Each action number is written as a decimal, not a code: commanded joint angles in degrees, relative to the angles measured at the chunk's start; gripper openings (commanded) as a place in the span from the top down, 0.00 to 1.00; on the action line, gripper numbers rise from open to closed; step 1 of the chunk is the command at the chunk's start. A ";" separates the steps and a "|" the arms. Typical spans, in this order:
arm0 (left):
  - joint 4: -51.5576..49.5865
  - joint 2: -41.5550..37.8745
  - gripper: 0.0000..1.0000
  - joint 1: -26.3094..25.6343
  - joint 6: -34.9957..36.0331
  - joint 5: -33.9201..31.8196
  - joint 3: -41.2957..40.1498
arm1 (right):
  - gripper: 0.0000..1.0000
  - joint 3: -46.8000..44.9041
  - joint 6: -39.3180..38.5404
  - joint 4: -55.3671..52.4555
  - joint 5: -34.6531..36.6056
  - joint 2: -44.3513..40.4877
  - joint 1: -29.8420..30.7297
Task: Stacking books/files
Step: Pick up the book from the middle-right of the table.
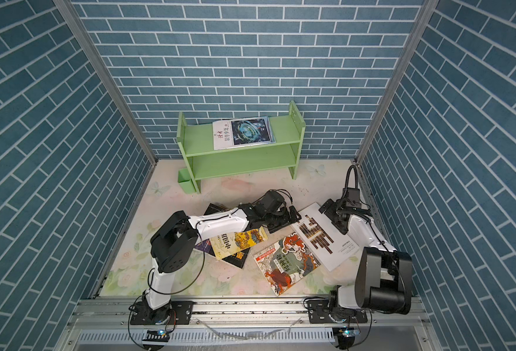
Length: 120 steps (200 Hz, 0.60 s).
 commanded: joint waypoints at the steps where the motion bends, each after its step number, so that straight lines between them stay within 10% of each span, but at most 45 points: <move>1: -6.05 2.24 0.00 -1.20 -3.71 -3.24 4.52 | 0.02 2.03 -3.31 2.12 -3.56 1.98 -1.03; 120: -5.29 11.82 0.00 -1.44 -8.50 -4.88 11.56 | 0.04 1.06 -3.48 3.67 -6.64 7.45 -1.03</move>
